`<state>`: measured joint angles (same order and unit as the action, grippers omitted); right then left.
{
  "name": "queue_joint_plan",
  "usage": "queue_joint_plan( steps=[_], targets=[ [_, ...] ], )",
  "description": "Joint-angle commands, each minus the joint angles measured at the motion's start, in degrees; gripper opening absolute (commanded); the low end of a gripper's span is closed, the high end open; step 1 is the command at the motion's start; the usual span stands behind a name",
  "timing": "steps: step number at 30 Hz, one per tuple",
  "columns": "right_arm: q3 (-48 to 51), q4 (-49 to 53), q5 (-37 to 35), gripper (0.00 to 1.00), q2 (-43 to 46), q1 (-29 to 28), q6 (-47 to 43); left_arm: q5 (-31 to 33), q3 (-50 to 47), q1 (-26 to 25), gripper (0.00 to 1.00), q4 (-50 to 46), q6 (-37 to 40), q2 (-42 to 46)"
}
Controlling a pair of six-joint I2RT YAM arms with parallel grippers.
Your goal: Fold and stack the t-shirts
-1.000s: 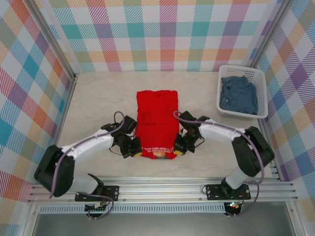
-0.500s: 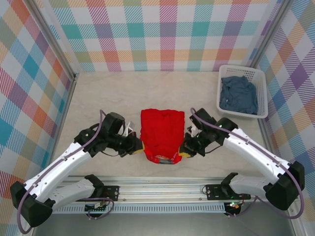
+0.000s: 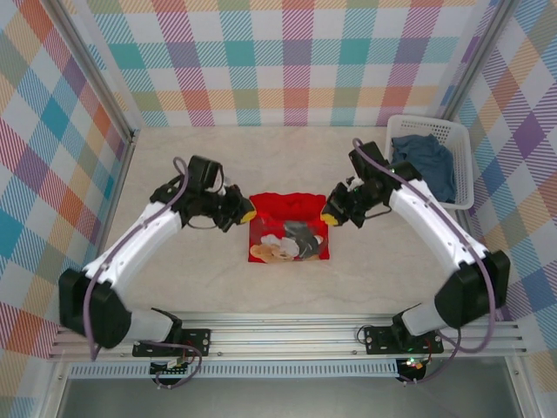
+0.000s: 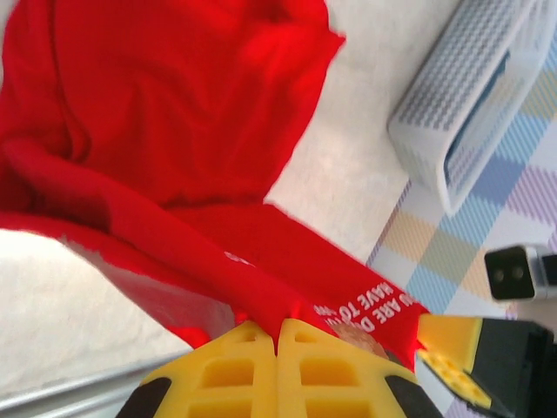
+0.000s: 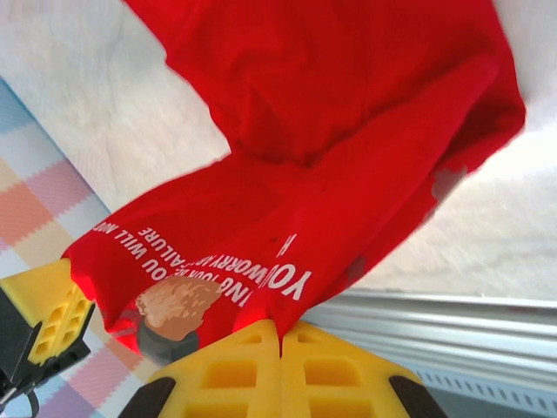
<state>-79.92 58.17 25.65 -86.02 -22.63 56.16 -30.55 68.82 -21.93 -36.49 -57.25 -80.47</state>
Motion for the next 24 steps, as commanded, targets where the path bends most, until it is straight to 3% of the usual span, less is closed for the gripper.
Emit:
queue_joint_plan(
  steps=[1, 4, 7, 9, 11, 13, 17, 19, 20, 24],
  targets=[
    [-3.6, -5.3, 2.0, 0.00, -6.9, 2.7, 0.4, 1.8, 6.8, 2.9, 0.00, 1.3, 0.2, -7.8],
    [-8.4, -9.2, 3.4, 0.00, -16.3, 5.0, 0.4, 2.5, 10.6, 4.1, 0.00, 5.0, -1.4, -15.2],
    [-16.4, -9.7, 3.4, 0.00, -26.7, 6.3, -1.5, 4.0, 18.7, 4.6, 0.00, -0.4, 1.9, -25.2],
    [-22.5, -6.6, 1.4, 0.12, -33.2, 7.0, -3.2, 3.5, 22.4, 4.8, 0.01, 0.1, 3.3, -31.1],
    [-25.7, -5.0, -1.2, 0.21, -36.8, 7.8, -4.0, 2.8, 24.5, 5.5, 0.21, 3.8, 4.4, -35.0],
    [-26.4, -6.4, -4.1, 0.35, -37.5, 8.2, -4.7, 6.0, 28.8, 6.0, 0.33, 2.6, 7.3, -37.2],
    [-26.6, -8.4, -8.3, 0.62, -34.7, 8.3, -9.6, 10.4, 30.0, 6.9, 0.38, -0.9, 10.8, -35.5],
    [-26.0, -6.7, -10.2, 0.63, -32.2, 8.1, -11.3, 11.3, 24.8, 6.6, 0.41, 1.1, 11.2, -30.3],
    [-24.4, -6.4, -10.8, 0.58, -30.3, 7.8, -11.5, 11.3, 21.4, 6.2, 0.41, 2.5, 11.0, -27.5],
    [-12.9, -10.1, -11.3, 0.48, -23.3, 3.7, -10.2, 9.4, 10.2, 4.9, 0.34, 5.3, 8.2, -21.6]
  ],
)
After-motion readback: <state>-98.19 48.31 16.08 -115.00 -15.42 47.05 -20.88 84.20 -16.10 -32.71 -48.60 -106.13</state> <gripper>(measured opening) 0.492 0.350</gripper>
